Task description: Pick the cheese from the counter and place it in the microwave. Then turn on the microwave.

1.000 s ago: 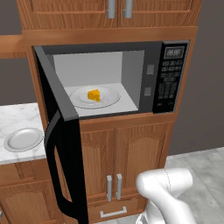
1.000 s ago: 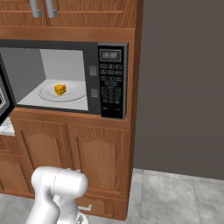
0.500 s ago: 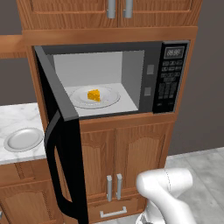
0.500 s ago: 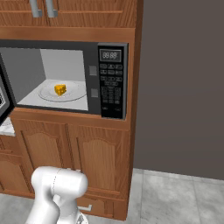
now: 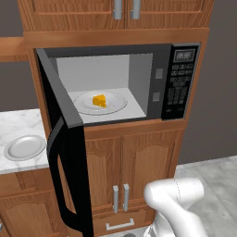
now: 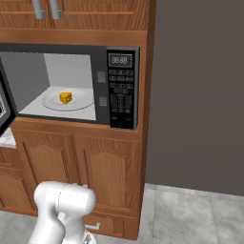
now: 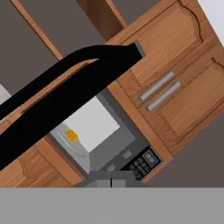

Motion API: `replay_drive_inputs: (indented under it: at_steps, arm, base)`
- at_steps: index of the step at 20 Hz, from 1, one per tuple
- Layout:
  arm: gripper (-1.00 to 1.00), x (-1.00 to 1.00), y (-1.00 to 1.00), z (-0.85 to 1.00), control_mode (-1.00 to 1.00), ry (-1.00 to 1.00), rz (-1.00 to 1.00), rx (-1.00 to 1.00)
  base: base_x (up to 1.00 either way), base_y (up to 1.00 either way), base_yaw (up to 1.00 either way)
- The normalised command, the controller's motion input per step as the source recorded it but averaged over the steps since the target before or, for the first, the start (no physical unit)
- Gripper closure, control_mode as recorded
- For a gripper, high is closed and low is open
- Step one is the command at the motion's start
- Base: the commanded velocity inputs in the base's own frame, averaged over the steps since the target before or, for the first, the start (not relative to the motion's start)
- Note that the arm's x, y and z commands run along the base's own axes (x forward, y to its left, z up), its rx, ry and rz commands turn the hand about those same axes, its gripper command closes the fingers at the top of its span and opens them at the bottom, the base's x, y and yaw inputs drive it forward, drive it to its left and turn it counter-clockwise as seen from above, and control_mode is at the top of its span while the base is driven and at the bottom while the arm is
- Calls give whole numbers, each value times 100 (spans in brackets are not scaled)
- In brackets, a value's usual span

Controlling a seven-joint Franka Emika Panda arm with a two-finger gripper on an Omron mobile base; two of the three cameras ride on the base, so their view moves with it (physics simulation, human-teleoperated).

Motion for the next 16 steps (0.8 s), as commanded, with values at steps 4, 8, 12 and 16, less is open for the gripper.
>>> replay_drive_inputs:
  at_steps: [4, 8, 12, 16]
  arm:
    - [100, 29, 22, -30, -100, 0, 0, 0]
    - [100, 30, 22, -32, -100, 0, 0, 0]
    - [100, 32, 22, -32, -100, 0, 0, 0]
    - [100, 29, 22, -31, -100, 0, 0, 0]
  base:
    - [0, 0, 0]
    - [0, 0, 0]
    - [0, 0, 0]
    - [0, 0, 0]
